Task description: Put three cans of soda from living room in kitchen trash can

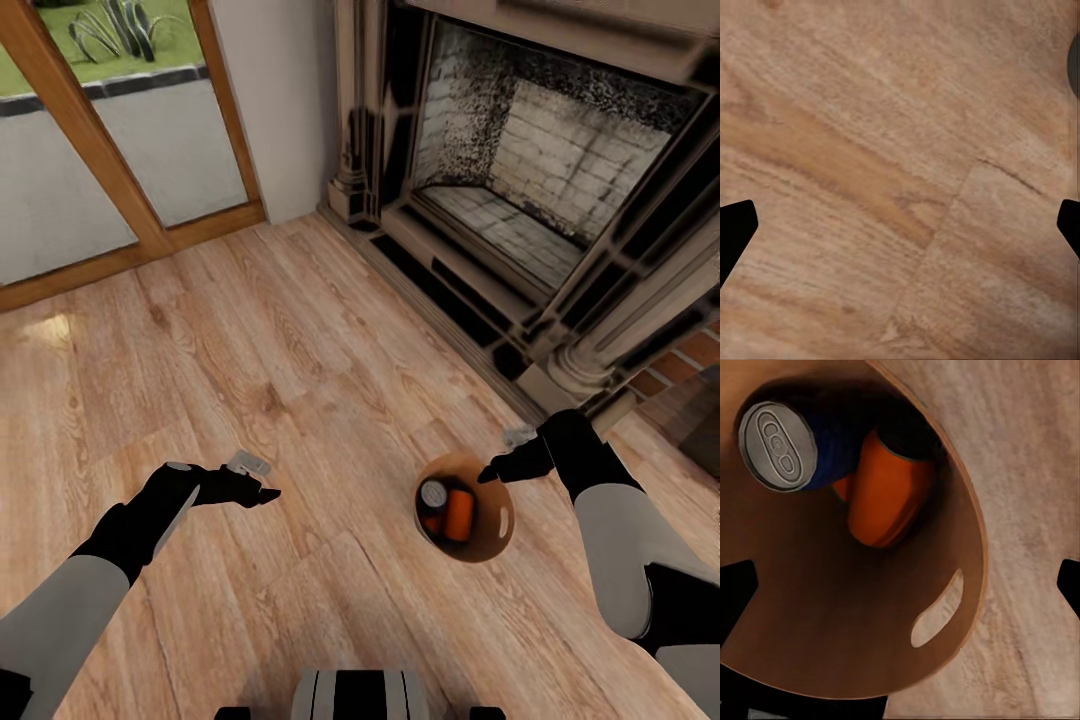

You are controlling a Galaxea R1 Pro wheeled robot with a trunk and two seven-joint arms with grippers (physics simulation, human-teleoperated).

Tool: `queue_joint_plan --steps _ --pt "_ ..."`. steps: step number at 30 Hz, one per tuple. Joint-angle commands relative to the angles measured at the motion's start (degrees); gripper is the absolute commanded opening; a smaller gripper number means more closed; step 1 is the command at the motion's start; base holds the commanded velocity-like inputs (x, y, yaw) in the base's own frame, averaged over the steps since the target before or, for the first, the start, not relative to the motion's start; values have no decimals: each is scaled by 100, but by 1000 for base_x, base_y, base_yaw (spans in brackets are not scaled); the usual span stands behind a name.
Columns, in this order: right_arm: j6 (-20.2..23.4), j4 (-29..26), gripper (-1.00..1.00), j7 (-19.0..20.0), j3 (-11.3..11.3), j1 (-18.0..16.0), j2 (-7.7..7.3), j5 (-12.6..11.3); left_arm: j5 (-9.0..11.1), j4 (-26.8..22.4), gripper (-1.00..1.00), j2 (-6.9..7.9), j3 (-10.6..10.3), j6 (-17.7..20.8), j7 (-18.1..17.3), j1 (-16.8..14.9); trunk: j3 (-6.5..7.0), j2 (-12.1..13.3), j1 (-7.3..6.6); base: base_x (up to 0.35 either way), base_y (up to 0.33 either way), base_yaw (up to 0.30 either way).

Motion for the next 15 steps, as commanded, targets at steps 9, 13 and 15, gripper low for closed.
queue_joint_plan --steps 9,13,15 --pt "-13 -451 100 1 10 396 1 -70 -21 0 100 -44 7 -2 1 0 162 362 -198 0 0 0" --pt "-22 -609 100 5 14 553 1 -76 -29 0 100 -52 8 -6 6 0 234 523 -286 0 0 0" --pt "-83 -654 100 5 12 630 1 -77 -31 0 100 -55 8 -8 7 0 270 603 -330 0 0 0"
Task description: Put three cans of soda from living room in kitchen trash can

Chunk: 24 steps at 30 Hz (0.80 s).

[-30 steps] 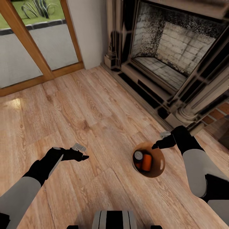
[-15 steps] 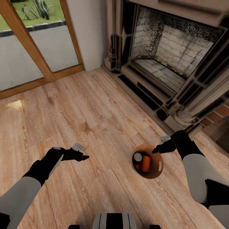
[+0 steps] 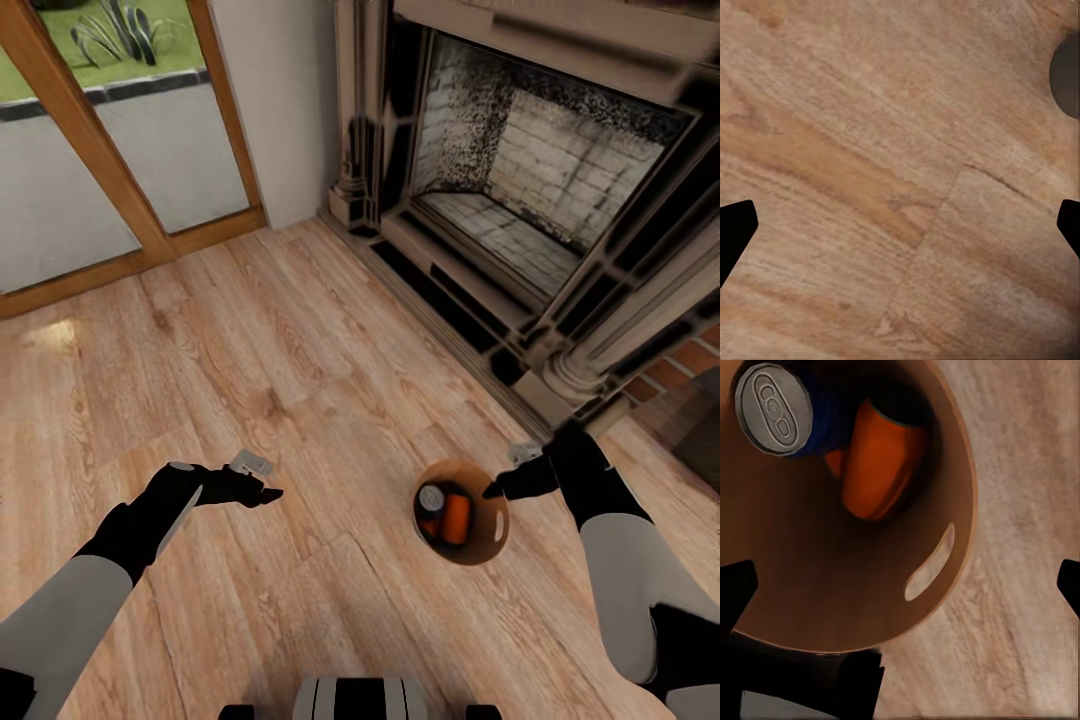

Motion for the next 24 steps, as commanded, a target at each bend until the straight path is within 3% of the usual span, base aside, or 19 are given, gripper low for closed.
queue_joint_plan --steps 1,4,14,18,24 --pt "-56 -17 100 -1 -1 36 0 -1 -2 0 100 -1 0 -1 0 0 19 42 -22 0 0 0" --pt "-337 -61 100 -12 -48 149 0 -2 -7 0 100 -8 -7 -2 10 0 72 162 -88 0 0 0" --pt "-535 -88 100 -5 -170 474 -15 -3 15 13 100 -21 -21 -12 208 0 252 563 -308 0 0 0" --pt "-1118 -111 100 -17 -575 701 -12 1 -16 24 100 -160 -25 -29 316 0 324 723 -396 0 0 0" --pt "-1596 -116 100 -24 -851 1079 -16 5 18 250 100 -243 -34 -94 681 28 431 964 -528 0 0 0"
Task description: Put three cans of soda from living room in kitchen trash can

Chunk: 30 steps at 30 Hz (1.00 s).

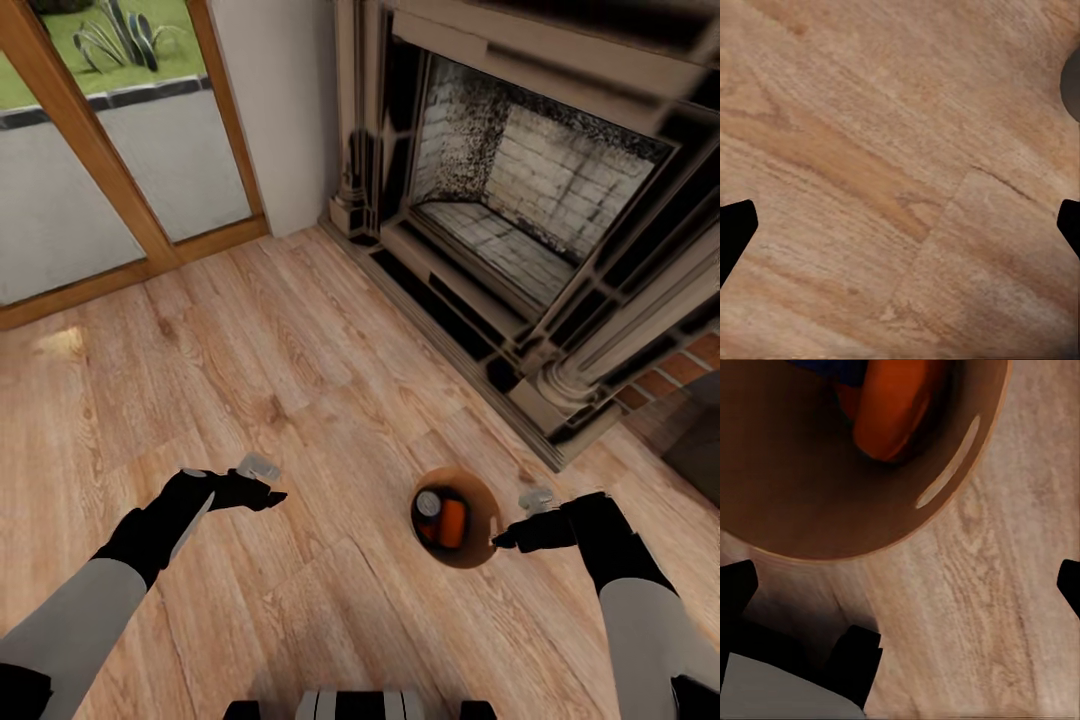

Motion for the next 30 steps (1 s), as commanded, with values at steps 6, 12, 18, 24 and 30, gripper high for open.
queue_joint_plan --steps 6,12,18,24,30 --pt "-501 -7 100 -216 -54 304 -1 -1 -11 145 100 -14 24 -265 213 350 109 242 -132 0 0 0" --pt "-840 3 100 -523 -69 670 9 -12 23 544 100 -5 134 -474 642 624 216 483 -264 0 0 0" --pt "-1189 55 100 -606 -172 987 5 -336 29 1565 100 46 729 -985 1066 756 324 723 -396 0 0 0" --pt "-1743 151 100 -625 -253 1412 -5 -618 28 2588 100 86 1009 -1740 1461 818 432 964 -528 0 0 0" --pt "-2541 667 100 -821 -702 1746 -16 -682 35 3291 100 133 1083 -2541 1875 1213 539 1205 -659 0 0 0"
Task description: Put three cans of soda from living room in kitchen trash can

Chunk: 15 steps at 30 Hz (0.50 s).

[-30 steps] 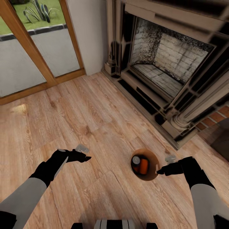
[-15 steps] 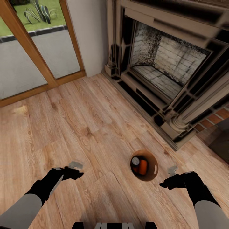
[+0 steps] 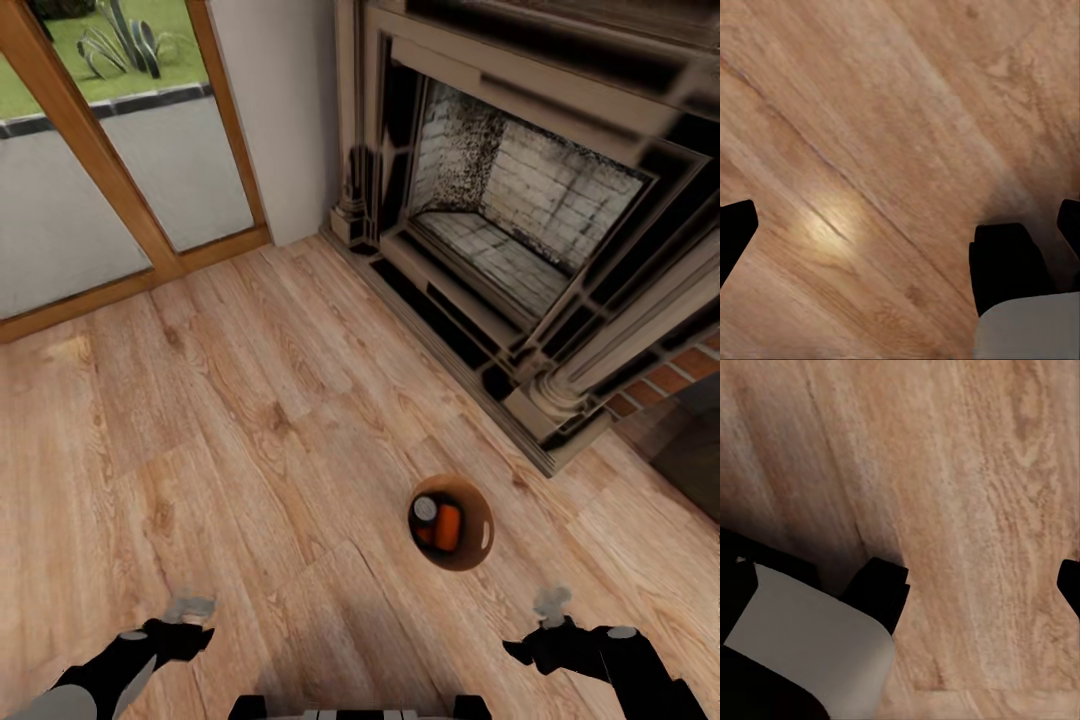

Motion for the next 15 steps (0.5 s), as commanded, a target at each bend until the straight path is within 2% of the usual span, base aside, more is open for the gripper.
queue_joint_plan --steps 1,2,3,4,8,9,13,14,15 --pt "-274 312 100 -256 -100 34 -16 -3 6 55 100 8 10 -158 57 156 19 42 -23 0 0 0" --pt "-391 487 100 -415 -137 53 -26 -2 8 76 100 10 12 -235 77 225 37 82 -44 0 0 0" --pt "-603 876 100 -786 -189 112 -46 0 7 113 100 12 13 -406 108 350 55 122 -66 0 0 0" --pt "-729 1065 100 -967 -208 145 -55 2 7 128 100 15 16 -488 119 407 73 162 -88 0 0 0" --pt "-1234 1575 100 -1462 -252 241 -92 2 8 163 100 20 21 -718 143 578 145 322 -176 0 0 0" --pt "-1719 1901 100 -1735 -274 320 -158 -8 77 173 100 19 24 -1105 150 803 163 362 -198 0 0 0" --pt "-1959 2163 100 -1898 -284 376 -266 -12 264 182 100 16 23 -1631 149 1060 234 523 -286 0 0 0" --pt "-2075 2379 100 -1961 -288 402 -367 -15 357 185 100 17 22 -1863 148 1163 252 563 -308 0 0 0" --pt "-2123 2452 100 -1976 -289 409 -408 -17 376 185 100 19 23 -1921 148 1187 270 603 -330 0 0 0"
